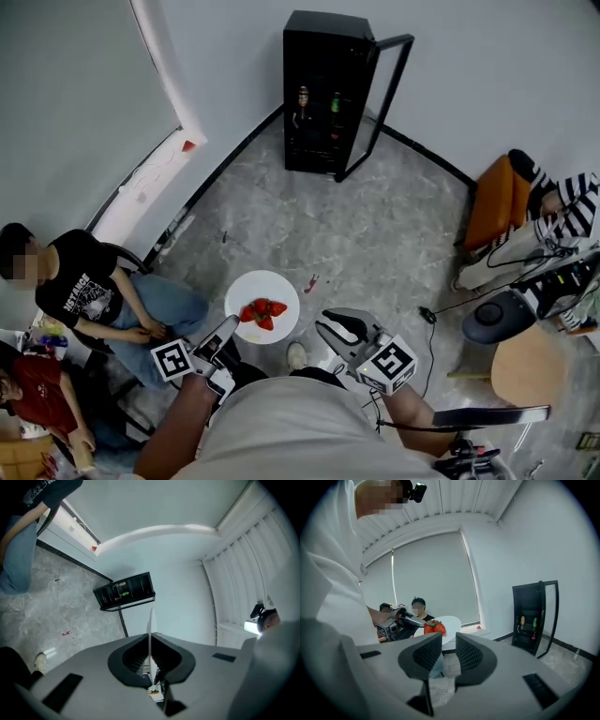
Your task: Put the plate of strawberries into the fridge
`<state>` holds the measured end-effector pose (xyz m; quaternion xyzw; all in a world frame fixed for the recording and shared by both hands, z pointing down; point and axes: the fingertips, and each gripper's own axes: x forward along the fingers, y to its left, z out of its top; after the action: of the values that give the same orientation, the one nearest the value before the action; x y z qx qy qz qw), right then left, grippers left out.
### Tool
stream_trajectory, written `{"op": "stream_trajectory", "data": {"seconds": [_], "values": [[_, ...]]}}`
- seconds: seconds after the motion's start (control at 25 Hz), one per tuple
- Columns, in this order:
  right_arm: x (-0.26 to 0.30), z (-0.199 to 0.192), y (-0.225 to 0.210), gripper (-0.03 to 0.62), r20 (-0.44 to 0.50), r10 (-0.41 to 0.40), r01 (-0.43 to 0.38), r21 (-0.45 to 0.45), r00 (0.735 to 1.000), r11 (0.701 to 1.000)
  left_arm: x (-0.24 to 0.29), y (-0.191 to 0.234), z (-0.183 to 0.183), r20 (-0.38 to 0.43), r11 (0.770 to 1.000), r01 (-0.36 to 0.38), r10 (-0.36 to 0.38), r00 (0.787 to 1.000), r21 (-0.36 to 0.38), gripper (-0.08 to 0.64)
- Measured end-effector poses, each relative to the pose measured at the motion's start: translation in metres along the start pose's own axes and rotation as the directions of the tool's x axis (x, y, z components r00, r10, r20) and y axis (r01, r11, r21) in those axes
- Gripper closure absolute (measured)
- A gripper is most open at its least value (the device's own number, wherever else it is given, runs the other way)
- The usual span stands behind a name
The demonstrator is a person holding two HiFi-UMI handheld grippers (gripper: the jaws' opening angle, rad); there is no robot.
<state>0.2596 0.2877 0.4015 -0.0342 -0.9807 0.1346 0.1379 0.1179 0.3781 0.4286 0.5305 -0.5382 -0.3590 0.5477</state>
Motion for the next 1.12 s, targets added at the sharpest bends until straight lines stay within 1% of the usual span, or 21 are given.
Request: {"op": "stream_trajectory", "data": {"seconds": [0.04,0.08,0.16,0.24,0.32,0.4,0.6,0.76,0.92,1.0,1.08,1.12], "values": [[0.002,-0.004,-0.011,0.490,0.002,-0.026,0.026,0.005,1.000,1.000,0.015,0.004,0.005,-0.018,1.000,0.009,-0.010,1.000,-0.004,0.535],[0.004,-0.006,-0.022,0.479,0.004,-0.051,0.051,0.010,0.999,0.999,0.029,0.008,0.010,-0.037,1.000,0.019,-0.019,0.999,-0.004,0.535],[0.011,-0.006,-0.043,0.477,0.009,-0.102,0.102,0.017,0.995,0.995,0.054,0.014,0.024,-0.078,1.000,0.030,-0.030,0.997,-0.002,0.535],[0.025,-0.003,-0.063,0.479,0.002,-0.160,0.160,0.035,0.987,0.986,0.078,0.020,0.048,-0.122,0.999,0.032,-0.032,0.992,-0.006,0.535],[0.044,0.002,-0.081,0.479,-0.020,-0.225,0.226,0.050,0.974,0.973,0.101,0.027,0.076,-0.173,0.999,0.037,-0.039,0.984,-0.017,0.535],[0.058,0.007,-0.096,0.479,-0.035,-0.268,0.269,0.048,0.963,0.962,0.126,0.033,0.096,-0.211,0.998,0.051,-0.055,0.976,-0.025,0.537],[0.072,0.007,-0.142,0.479,-0.033,-0.320,0.321,0.051,0.947,0.946,0.195,0.046,0.119,-0.250,0.994,0.098,-0.105,0.962,-0.039,0.535],[0.100,0.030,-0.189,0.479,-0.032,-0.347,0.349,0.038,0.937,0.937,0.255,0.047,0.162,-0.278,0.990,0.139,-0.143,0.950,-0.035,0.535],[0.119,0.048,-0.220,0.479,-0.014,-0.365,0.365,-0.002,0.931,0.931,0.288,0.048,0.192,-0.288,0.985,0.169,-0.154,0.945,0.027,0.535],[0.133,0.059,-0.238,0.479,0.003,-0.377,0.377,-0.007,0.926,0.926,0.305,0.050,0.210,-0.299,0.984,0.175,-0.155,0.942,0.041,0.535],[0.147,0.068,-0.258,0.479,0.017,-0.389,0.389,-0.010,0.921,0.921,0.325,0.052,0.230,-0.314,0.982,0.186,-0.166,0.935,0.034,0.535],[0.154,0.072,-0.267,0.479,0.021,-0.393,0.394,-0.006,0.919,0.919,0.336,0.051,0.239,-0.317,0.980,0.200,-0.184,0.930,0.020,0.535]]}}
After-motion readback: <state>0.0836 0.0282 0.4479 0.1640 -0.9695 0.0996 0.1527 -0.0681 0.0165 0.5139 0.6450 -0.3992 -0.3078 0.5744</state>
